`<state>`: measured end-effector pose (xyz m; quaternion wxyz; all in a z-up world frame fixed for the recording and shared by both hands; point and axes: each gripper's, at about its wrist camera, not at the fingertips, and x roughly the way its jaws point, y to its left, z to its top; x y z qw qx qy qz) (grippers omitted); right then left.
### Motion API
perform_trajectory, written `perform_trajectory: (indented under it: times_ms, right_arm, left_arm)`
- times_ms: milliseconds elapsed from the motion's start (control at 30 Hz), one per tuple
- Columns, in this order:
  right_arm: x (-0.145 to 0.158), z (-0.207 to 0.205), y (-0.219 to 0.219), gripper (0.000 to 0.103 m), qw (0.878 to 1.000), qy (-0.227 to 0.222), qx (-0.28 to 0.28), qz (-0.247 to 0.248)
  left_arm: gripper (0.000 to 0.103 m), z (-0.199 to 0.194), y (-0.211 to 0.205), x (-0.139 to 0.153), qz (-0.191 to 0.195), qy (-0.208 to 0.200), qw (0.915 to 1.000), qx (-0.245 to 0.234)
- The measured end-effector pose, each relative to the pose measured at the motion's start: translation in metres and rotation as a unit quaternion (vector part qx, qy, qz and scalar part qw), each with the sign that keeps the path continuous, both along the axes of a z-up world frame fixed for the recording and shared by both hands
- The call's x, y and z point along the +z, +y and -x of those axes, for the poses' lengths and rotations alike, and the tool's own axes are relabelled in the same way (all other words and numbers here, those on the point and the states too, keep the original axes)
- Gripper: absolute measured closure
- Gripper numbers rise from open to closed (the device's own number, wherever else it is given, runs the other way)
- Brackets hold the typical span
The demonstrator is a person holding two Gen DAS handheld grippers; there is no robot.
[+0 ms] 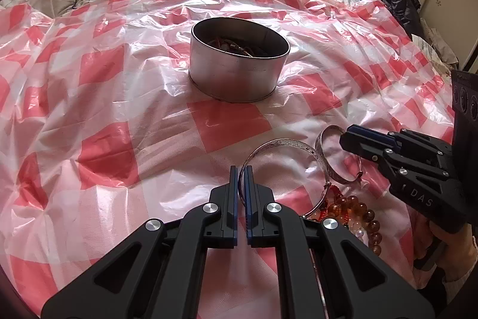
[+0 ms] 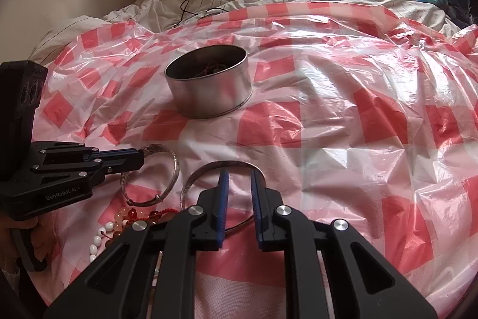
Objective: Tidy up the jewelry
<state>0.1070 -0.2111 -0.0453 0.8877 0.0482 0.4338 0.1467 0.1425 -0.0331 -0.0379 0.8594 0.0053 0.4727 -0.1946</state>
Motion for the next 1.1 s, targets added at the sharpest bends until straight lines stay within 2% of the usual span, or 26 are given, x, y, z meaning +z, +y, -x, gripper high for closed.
perform_trajectory:
  times_ms: [67, 133, 233, 333, 367, 433, 467, 600, 700, 900, 1100]
  right_arm:
    - [0.004, 0.001, -0.004, 0.058, 1.0, -0.012, -0.015, -0.002]
    - [0.005, 0.001, -0.006, 0.057, 1.0, -0.014, -0.022, 0.001]
    - [-0.004, -0.006, -0.003, 0.057, 1.0, 0.011, -0.014, 0.006]
    - [-0.009, -0.008, -0.002, 0.069, 1.0, 0.025, -0.005, 0.006]
    - [-0.009, -0.008, -0.002, 0.08, 1.0, 0.026, -0.003, 0.005]
    - [-0.01, -0.008, -0.001, 0.095, 1.0, 0.026, 0.0, 0.006]
    - [-0.01, -0.007, -0.001, 0.099, 1.0, 0.024, 0.001, 0.008]
    - [-0.002, -0.002, -0.003, 0.099, 1.0, 0.004, 0.001, -0.003]
    - [0.003, -0.002, -0.016, 0.099, 0.999, 0.001, -0.011, -0.053]
    - [0.012, -0.004, -0.046, 0.099, 0.988, -0.002, -0.039, -0.152]
    - [0.028, -0.003, -0.058, 0.099, 0.98, -0.029, -0.047, -0.19]
  left_arm:
    - [0.1, 0.0, 0.0, -0.001, -0.002, 0.001, 1.0, 0.001]
    - [0.1, 0.0, 0.0, -0.001, -0.002, 0.002, 1.0, 0.001]
    - [0.1, -0.001, 0.0, -0.001, -0.002, 0.003, 1.0, 0.001]
    - [0.1, -0.001, 0.0, -0.002, -0.002, 0.003, 1.0, 0.002]
    - [0.1, -0.001, 0.0, -0.002, -0.002, 0.003, 1.0, 0.002]
    - [0.1, -0.001, 0.001, -0.002, -0.003, 0.003, 1.0, 0.003]
    - [0.1, -0.002, 0.001, -0.002, -0.003, 0.003, 1.0, 0.004]
    - [0.1, -0.003, 0.005, -0.003, 0.002, 0.004, 1.0, 0.007]
    - [0.1, -0.003, 0.007, -0.001, 0.015, 0.007, 0.9998, 0.007]
    - [0.1, 0.001, 0.016, 0.011, 0.053, 0.0, 0.9985, 0.012]
    - [0.1, 0.001, 0.021, 0.021, 0.052, -0.013, 0.9983, 0.02]
